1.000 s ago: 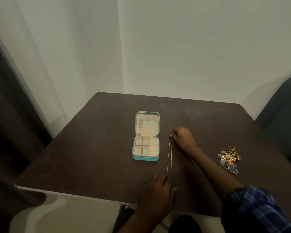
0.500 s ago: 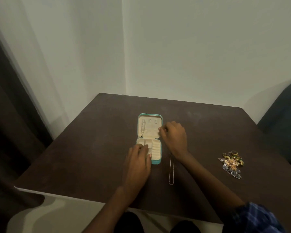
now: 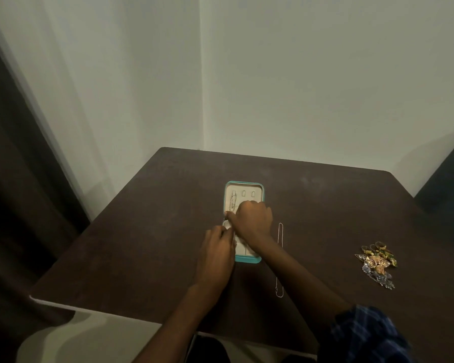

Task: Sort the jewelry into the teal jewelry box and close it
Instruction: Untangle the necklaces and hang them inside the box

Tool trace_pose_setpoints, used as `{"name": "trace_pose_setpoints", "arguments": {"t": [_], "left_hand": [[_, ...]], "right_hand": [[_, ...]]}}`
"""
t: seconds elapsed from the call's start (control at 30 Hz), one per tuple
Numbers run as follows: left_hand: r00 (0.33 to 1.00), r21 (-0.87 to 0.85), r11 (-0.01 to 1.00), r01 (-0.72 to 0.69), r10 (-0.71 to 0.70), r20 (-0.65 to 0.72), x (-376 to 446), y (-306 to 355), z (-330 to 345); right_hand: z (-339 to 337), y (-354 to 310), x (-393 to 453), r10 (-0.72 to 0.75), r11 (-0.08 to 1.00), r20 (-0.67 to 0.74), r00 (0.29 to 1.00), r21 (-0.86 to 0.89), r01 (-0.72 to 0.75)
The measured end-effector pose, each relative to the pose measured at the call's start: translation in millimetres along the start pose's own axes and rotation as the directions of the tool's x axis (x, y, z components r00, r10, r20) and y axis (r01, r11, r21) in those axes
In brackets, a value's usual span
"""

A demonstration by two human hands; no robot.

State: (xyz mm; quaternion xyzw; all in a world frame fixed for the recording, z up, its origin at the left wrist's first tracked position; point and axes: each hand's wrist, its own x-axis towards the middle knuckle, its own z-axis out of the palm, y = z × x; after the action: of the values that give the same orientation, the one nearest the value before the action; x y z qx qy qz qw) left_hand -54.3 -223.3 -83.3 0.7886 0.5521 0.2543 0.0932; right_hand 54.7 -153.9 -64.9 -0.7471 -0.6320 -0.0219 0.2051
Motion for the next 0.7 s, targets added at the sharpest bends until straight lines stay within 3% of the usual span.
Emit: {"name": "trace_pose_setpoints", "arguments": {"t": [0.3,0.5,0.6,0.7], "left_hand": [[1.000,-0.002,1.000,-0.004,0.004,0.031,-4,0,0],[0.999,0.006,1.000,0.007,-0.008,0.036,-4,0,-1],[1.000,0.003,1.000,0.008,-0.009,0.022,-5,0,-2],[1.000,-0.004,1.000,0.018,-0.018,0.010,-5,1,-1]], "right_hand": [[1,-10,4,0.148,0.974,0.157,0.976,0.150,-0.172],[-2,-13,6,0.130,0.968,0.209,0.969,0.186,-0.170],[-7,-12,10,0.104,0.929,0.230,0.968,0.324,-0.177],[-22,-11,18,0.075,0.849,0.163,0.984,0.507,-0.149]]}}
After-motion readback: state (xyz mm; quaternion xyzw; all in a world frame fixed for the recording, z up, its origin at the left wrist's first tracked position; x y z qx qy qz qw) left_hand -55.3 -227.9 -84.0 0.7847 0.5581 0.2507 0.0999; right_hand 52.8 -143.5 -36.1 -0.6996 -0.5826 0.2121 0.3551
